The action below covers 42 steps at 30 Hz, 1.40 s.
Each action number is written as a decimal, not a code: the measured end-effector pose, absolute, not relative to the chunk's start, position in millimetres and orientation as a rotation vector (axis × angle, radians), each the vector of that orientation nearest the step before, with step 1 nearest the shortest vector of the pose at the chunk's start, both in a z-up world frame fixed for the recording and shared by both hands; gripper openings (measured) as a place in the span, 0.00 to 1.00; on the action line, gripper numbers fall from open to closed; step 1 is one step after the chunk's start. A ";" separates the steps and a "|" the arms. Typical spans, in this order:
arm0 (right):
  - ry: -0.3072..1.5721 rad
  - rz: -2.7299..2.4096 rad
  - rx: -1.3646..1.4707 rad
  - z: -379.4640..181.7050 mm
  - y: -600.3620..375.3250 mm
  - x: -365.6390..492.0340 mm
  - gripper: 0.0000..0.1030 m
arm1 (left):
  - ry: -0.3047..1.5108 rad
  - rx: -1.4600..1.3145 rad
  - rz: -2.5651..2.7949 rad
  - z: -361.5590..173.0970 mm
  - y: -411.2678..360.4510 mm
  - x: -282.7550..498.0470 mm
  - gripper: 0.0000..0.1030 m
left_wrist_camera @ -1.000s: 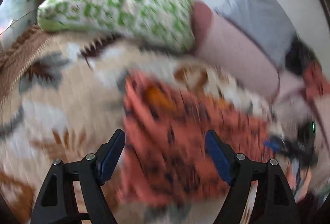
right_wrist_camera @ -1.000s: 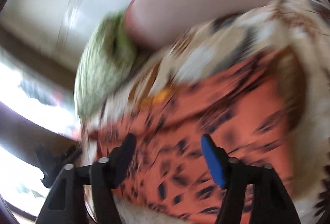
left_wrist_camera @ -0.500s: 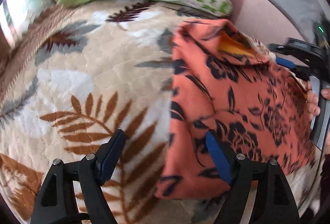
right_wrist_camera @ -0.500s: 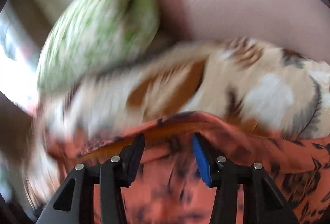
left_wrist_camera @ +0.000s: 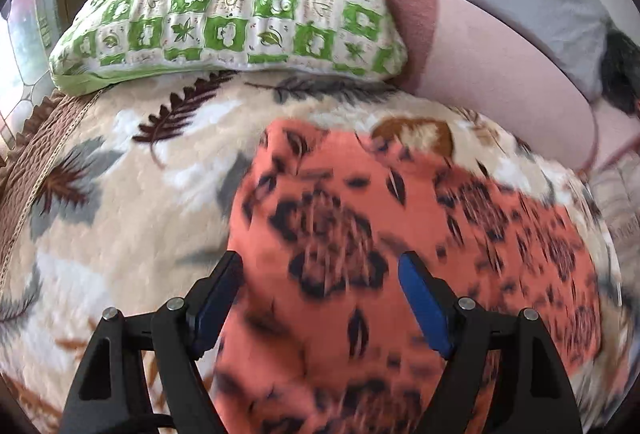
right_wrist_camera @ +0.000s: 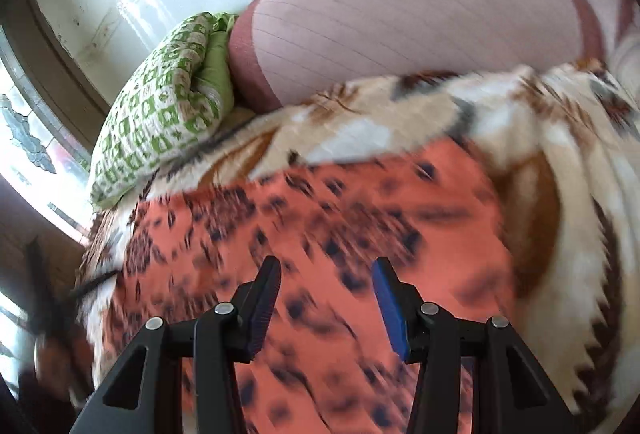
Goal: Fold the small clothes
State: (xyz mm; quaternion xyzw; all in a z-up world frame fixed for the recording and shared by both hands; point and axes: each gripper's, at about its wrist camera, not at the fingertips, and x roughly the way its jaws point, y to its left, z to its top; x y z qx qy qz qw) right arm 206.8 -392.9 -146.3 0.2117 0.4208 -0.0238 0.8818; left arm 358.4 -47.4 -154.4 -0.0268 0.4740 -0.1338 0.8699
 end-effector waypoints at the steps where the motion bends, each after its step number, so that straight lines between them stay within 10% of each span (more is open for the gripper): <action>1: 0.883 -0.048 0.454 -148.7 -399.2 194.8 0.50 | 0.993 -0.069 -0.261 -156.7 -48.4 364.7 0.78; 12: 0.929 -0.067 0.610 -200.8 -439.6 140.3 0.50 | 1.135 -0.112 0.026 -198.9 -52.1 437.8 0.78; 26: 1.027 0.059 0.637 -196.2 -423.2 149.5 0.51 | 1.133 0.196 -0.130 -178.9 -56.5 287.0 0.80; 42: 0.923 0.100 0.910 -175.2 -432.0 77.0 0.61 | 1.119 -0.063 -0.188 -129.7 -2.4 185.8 0.87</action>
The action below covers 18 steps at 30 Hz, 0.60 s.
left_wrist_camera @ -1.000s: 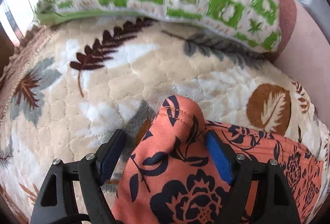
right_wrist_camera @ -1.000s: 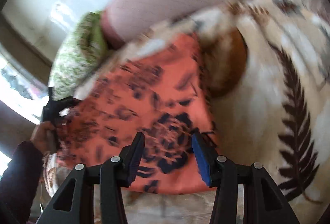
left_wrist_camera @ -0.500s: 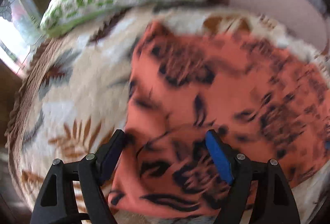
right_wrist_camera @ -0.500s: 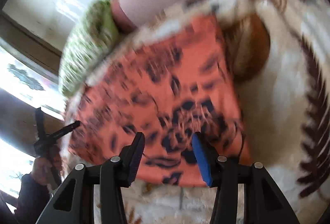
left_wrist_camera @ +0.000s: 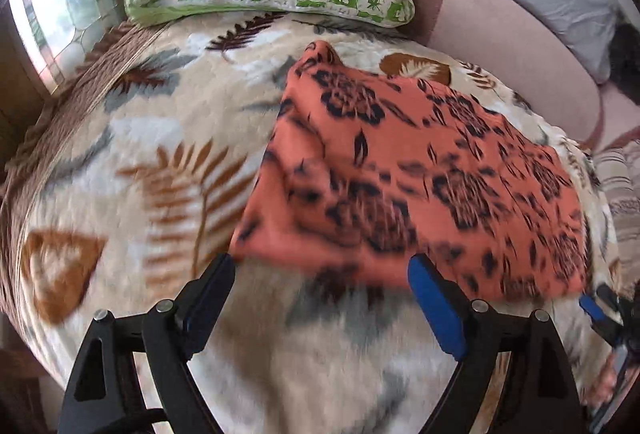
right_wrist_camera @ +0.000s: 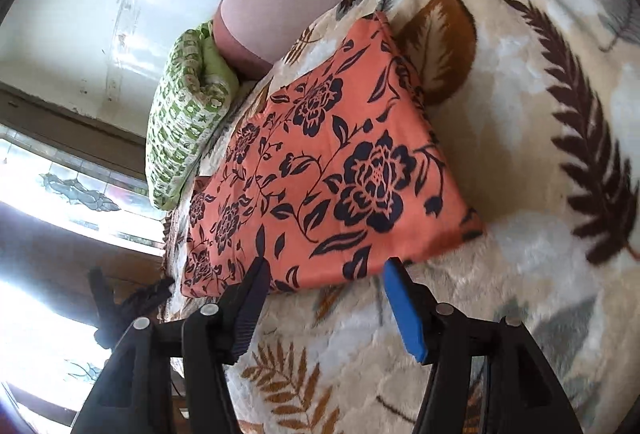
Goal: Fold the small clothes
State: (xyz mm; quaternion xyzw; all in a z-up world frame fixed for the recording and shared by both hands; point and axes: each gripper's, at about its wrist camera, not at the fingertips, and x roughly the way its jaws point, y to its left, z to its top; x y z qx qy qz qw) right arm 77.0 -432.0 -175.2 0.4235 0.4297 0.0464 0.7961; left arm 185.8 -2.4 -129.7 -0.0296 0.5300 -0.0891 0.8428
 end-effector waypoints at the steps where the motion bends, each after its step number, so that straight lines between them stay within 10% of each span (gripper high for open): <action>1: 0.916 0.105 0.932 -175.2 -431.7 73.2 0.61 | 1.117 -0.065 -0.189 -127.9 -3.9 179.8 0.87; 18: 0.742 0.132 1.026 -165.0 -441.3 87.0 0.61 | 1.029 0.031 -0.078 -146.7 -37.3 218.7 0.87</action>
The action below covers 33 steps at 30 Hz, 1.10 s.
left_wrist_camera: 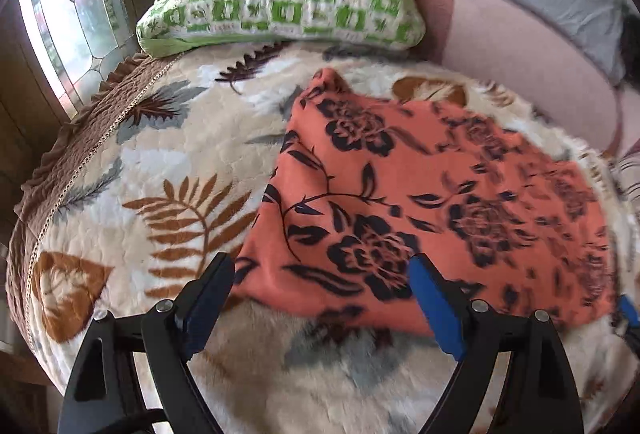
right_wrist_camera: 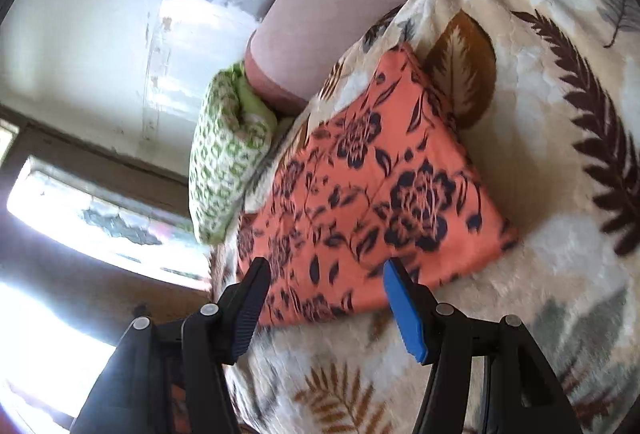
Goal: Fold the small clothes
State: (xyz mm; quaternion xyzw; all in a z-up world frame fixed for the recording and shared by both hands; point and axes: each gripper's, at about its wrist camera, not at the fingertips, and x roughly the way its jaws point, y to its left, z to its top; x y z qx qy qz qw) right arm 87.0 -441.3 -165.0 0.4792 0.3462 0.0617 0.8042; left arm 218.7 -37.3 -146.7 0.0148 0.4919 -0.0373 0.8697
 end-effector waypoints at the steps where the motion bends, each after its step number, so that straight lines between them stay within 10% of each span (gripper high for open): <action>1: 0.747 0.117 1.034 -170.1 -444.9 92.1 0.61 | 1.062 0.048 -0.065 -156.3 -39.3 224.1 0.87; 33: 0.915 0.058 1.199 -217.6 -450.9 76.1 0.62 | 1.183 -0.316 -0.069 -188.9 -14.6 209.6 0.87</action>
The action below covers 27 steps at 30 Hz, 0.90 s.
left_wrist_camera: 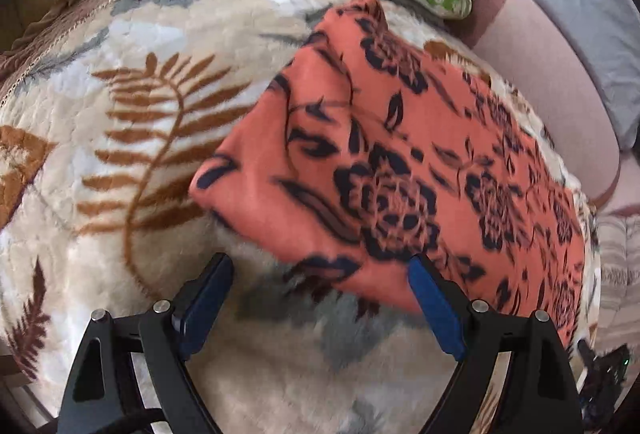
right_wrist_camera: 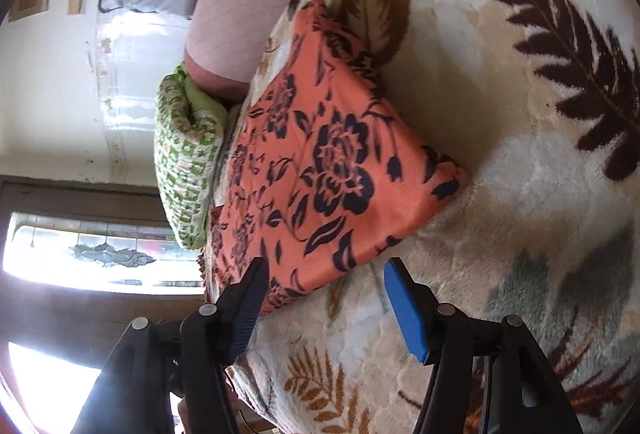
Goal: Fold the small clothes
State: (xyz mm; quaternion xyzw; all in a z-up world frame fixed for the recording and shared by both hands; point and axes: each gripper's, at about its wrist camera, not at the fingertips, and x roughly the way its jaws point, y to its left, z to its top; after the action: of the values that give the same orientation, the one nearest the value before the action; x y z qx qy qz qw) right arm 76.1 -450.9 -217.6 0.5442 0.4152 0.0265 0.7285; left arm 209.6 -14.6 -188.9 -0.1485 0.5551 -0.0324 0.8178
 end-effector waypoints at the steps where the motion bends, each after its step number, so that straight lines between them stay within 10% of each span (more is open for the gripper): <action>1: 0.919 0.053 1.208 -220.8 -451.5 77.7 0.62 | 1.180 -0.322 -0.073 -188.9 -15.5 211.9 0.87; 10: 0.889 0.010 1.201 -231.2 -455.6 99.2 0.62 | 1.110 -0.403 -0.080 -189.5 -8.8 229.4 0.87; 15: 0.827 -0.010 1.210 -231.2 -456.5 109.3 0.62 | 1.079 -0.436 -0.081 -191.3 -4.1 236.8 0.57; 20: 0.786 -0.018 1.190 -228.9 -454.6 116.8 0.63 | 1.064 -0.482 -0.087 -194.0 2.9 235.9 0.54; 24: 0.827 -0.073 1.101 -231.7 -450.8 122.6 0.20 | 1.053 -0.521 -0.082 -196.6 2.1 237.1 0.57; 27: 0.797 -0.090 1.042 -222.0 -446.1 120.4 0.16 | 1.056 -0.518 -0.068 -195.8 1.4 239.9 0.29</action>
State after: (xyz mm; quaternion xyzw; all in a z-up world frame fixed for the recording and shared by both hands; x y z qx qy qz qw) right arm 120.4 -446.1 -222.0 0.4842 0.3706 -0.0420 0.7915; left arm 239.9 1.4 -195.8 -0.2444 0.4981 -0.0323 0.8313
